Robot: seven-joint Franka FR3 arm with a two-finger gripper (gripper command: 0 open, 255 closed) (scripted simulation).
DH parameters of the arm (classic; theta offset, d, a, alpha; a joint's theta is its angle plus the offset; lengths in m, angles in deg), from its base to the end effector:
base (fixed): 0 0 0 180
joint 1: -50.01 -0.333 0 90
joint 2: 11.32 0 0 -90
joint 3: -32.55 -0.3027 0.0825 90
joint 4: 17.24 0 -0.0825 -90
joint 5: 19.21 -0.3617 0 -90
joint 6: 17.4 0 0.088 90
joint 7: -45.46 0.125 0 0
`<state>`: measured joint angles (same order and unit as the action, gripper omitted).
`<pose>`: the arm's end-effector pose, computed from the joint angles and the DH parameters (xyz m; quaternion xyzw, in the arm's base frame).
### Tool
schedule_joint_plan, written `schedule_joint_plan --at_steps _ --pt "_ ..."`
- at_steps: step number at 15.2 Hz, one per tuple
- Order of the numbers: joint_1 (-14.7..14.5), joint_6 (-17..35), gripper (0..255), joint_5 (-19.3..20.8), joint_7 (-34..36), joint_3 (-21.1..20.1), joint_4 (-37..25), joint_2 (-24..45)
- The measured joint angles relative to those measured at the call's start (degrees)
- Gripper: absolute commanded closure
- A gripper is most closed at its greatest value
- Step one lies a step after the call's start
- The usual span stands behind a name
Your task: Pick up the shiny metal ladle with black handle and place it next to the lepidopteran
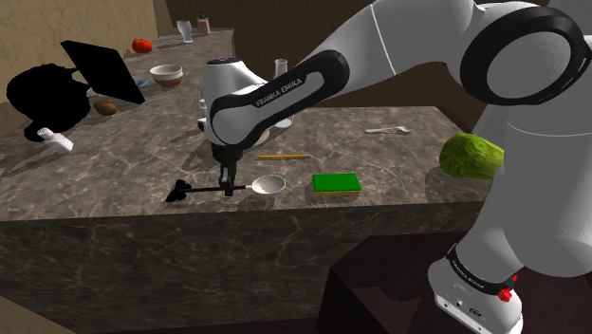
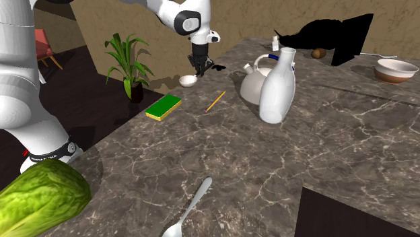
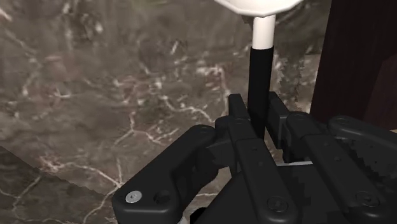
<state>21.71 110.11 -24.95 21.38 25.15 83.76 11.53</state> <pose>0.5174 0.3697 0.3301 -0.8815 -0.4664 -0.0262 0.0685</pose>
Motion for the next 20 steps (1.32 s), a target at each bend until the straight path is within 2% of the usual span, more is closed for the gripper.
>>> schedule_joint_plan --at_steps 6,7,13,17,20 --pt "0.02 0.40 255 -0.02 -0.08 0.01 0.28 0.09" --pt "0.02 0.40 0 -0.02 -0.08 0.01 0.28 0.09" --pt "0.02 0.40 0 -0.02 -0.08 0.01 0.28 0.09" --pt "0.34 -4.04 0 -0.10 0.05 0.02 -1.63 -2.50" --pt "0.56 -5.29 0 -0.18 -0.10 0.07 -1.95 -3.40"
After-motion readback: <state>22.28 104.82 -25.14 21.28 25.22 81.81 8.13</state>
